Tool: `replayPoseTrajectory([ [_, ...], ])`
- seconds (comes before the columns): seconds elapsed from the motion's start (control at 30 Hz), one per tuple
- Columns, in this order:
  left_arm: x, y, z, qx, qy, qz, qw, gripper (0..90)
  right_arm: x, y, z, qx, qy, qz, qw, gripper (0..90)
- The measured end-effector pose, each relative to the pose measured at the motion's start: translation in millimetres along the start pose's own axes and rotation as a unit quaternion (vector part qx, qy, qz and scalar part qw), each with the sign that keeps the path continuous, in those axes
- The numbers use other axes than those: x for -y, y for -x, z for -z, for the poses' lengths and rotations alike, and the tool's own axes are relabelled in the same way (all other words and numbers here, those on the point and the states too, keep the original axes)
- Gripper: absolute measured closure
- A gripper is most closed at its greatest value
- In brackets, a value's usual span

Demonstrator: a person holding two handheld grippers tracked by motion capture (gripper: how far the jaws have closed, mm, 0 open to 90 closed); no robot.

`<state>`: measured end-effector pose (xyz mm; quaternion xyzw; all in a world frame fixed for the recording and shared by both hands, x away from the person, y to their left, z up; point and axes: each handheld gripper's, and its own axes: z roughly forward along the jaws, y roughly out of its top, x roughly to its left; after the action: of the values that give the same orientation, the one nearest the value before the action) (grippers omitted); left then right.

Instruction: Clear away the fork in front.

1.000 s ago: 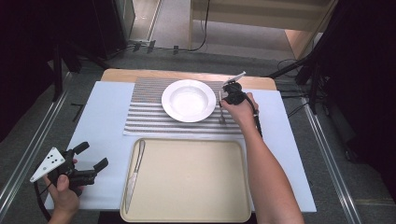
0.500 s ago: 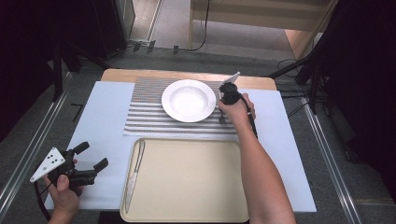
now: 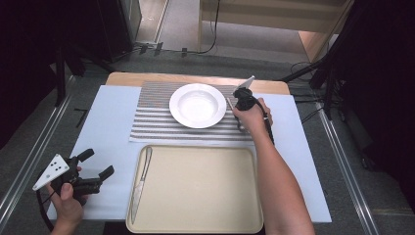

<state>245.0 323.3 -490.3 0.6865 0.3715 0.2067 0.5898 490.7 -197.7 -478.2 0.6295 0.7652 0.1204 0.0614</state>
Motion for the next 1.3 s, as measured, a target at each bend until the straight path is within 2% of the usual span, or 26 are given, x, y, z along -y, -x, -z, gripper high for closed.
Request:
replayPoseTrajectory([
  [0.13, 0.0, -0.1, 0.2, 0.0, 0.0, 0.0, 1.0, 0.0, 0.1, 1.1, 1.1, -0.003, -0.016, 0.0, 0.9999, 83.4],
  [0.17, 0.0, 0.0, 0.1, 0.0, 0.0, 0.0, 1.0, 0.0, -0.9, 0.8, 2.0, -0.002, -0.028, 0.008, 0.9996, 82.3],
  [0.27, 0.0, 0.1, 0.1, 0.001, 0.0, -0.001, 1.0, 0.0, -3.0, 1.7, 4.4, 0.014, -0.005, 0.017, 0.9997, 71.8],
  [0.37, 0.0, 0.1, 0.0, 0.001, 0.0, -0.001, 1.0, 0.0, -4.7, 1.6, 2.0, 0.003, 0.0, 0.024, 0.9997, 71.7],
  [0.43, 0.0, 0.2, 0.0, 0.001, -0.001, -0.001, 1.0, 0.0, -5.5, 1.7, -2.0, 0.006, 0.004, 0.049, 0.9988, 71.7],
  [0.47, 0.0, 0.1, 0.0, 0.002, 0.0, -0.001, 1.0, 0.0, -6.1, 1.2, -3.3, 0.007, 0.004, 0.051, 0.9986, 71.7],
  [0.6, 0.0, -0.2, 0.2, 0.002, 0.0, 0.001, 1.0, 0.0, -9.7, -0.8, -5.4, 0.005, -0.008, 0.048, 0.9988, 75.0],
  [0.73, 0.1, -0.2, 0.1, 0.004, 0.0, 0.0, 1.0, 0.0, -14.5, -7.7, -6.1, 0.026, -0.028, 0.05, 0.998, 76.2],
  [0.8, 0.1, -0.4, 0.1, 0.005, 0.0, 0.001, 1.0, 0.0, -17.5, -9.1, -6.8, 0.029, -0.038, 0.053, 0.9975, 77.3],
  [0.9, 0.1, -0.5, 0.2, 0.005, 0.0, 0.001, 1.0, 0.0, -19.9, -7.0, -6.7, 0.015, -0.047, 0.05, 0.9975, 81.1],
  [1.03, 0.1, -0.5, 0.2, 0.005, 0.0, 0.001, 1.0, 0.0, -19.8, -6.4, -6.6, 0.014, -0.046, 0.044, 0.9979, 81.6],
  [1.07, 0.1, -0.5, 0.3, 0.005, 0.0, 0.001, 1.0, 0.0, -18.5, -6.2, -6.4, 0.012, -0.041, 0.034, 0.9985, 81.9],
  [1.13, 0.1, -0.6, 0.3, 0.005, 0.0, 0.001, 1.0, 0.0, -16.0, -4.4, -5.8, 0.008, -0.033, 0.027, 0.9991, 82.0],
  [1.3, 0.0, -0.2, 0.1, 0.005, -0.003, -0.001, 1.0, 0.0, -9.3, -1.0, -4.2, 0.006, -0.016, 0.022, 0.9996, 82.0],
])
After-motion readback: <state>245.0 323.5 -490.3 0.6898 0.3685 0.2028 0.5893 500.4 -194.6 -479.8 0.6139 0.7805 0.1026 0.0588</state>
